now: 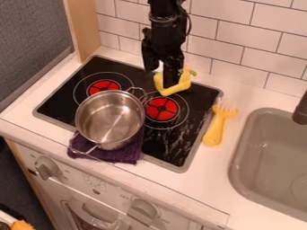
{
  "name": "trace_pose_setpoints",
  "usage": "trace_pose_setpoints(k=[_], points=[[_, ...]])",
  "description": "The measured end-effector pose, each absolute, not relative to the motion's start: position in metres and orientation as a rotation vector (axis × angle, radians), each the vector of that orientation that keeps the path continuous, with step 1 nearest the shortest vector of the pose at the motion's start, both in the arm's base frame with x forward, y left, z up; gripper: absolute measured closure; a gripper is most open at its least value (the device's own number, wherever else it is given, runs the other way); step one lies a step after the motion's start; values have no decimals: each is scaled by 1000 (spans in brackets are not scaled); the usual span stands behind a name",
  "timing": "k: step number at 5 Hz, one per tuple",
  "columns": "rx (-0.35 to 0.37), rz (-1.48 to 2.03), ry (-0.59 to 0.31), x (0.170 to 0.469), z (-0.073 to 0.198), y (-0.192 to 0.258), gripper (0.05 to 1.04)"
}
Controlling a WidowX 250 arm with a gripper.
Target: Moved the yellow pepper on the bottom left of the burner
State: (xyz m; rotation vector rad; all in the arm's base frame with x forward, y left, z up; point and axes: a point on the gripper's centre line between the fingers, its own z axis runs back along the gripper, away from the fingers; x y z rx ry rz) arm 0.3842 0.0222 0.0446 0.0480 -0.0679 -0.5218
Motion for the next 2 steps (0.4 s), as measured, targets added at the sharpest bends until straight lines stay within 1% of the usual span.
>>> trace_pose_setpoints(k=[1,2], points=[[66,-502,-51,389,37,21,83],[62,-476,-43,393,32,21,151]])
